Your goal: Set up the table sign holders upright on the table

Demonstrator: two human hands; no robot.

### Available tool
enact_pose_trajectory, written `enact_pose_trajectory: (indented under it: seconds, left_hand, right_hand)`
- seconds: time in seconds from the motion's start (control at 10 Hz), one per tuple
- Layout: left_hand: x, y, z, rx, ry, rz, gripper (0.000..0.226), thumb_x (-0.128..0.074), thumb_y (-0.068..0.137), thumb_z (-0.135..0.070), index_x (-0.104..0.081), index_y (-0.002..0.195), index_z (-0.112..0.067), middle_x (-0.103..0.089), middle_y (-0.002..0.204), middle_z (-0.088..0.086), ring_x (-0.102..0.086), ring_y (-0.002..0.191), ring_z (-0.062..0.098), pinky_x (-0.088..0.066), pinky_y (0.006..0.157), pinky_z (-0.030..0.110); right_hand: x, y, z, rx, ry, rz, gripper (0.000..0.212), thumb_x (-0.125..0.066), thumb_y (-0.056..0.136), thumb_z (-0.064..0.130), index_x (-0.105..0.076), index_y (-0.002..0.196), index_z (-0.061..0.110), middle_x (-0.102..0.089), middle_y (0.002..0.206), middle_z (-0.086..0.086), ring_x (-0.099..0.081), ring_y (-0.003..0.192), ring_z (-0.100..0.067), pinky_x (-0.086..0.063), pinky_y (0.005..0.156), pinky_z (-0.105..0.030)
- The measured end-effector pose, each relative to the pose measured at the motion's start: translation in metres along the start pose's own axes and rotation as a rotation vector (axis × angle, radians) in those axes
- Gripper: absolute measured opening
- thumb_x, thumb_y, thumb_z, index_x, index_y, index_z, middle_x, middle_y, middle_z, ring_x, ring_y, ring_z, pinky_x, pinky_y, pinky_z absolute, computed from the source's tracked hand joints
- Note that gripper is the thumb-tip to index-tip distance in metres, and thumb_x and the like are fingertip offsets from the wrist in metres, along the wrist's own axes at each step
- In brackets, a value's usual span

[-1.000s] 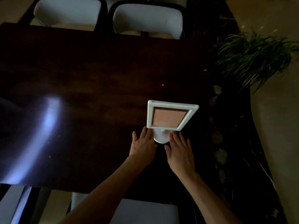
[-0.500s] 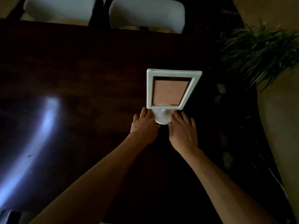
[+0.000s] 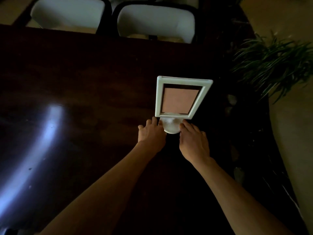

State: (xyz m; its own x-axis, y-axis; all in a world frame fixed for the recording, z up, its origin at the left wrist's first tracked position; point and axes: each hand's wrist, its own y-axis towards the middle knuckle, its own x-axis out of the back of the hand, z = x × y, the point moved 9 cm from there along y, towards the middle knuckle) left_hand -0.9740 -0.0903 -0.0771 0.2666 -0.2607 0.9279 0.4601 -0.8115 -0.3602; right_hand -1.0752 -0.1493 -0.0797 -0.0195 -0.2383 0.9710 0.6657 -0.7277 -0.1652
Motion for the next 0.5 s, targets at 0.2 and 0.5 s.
enact_pose_trajectory:
  seconds: [0.2, 0.5]
  left_hand:
    - [0.002, 0.001, 0.002, 0.024, -0.028, 0.002, 0.056, -0.043, 0.095, -0.037, -0.026, 0.144, -0.015, -0.031, 0.144, 0.015, -0.033, 0.132, 0.030, -0.038, 0.103, 0.049]
    - [0.011, 0.000, -0.003, 0.054, -0.004, 0.034, 0.048, -0.045, 0.095, -0.036, -0.040, 0.135, -0.010, -0.044, 0.137, 0.016, -0.041, 0.127, 0.032, -0.038, 0.103, 0.051]
  right_hand:
    - [0.005, 0.004, -0.001, 0.001, 0.013, 0.047, 0.048, -0.038, 0.094, 0.019, -0.035, 0.142, 0.016, -0.028, 0.156, 0.003, -0.035, 0.134, -0.021, -0.036, 0.103, -0.041]
    - [0.018, 0.002, 0.002, -0.031, 0.013, 0.045, 0.046, -0.048, 0.090, 0.012, -0.039, 0.135, 0.013, -0.034, 0.149, -0.001, -0.047, 0.124, -0.026, -0.041, 0.100, -0.039]
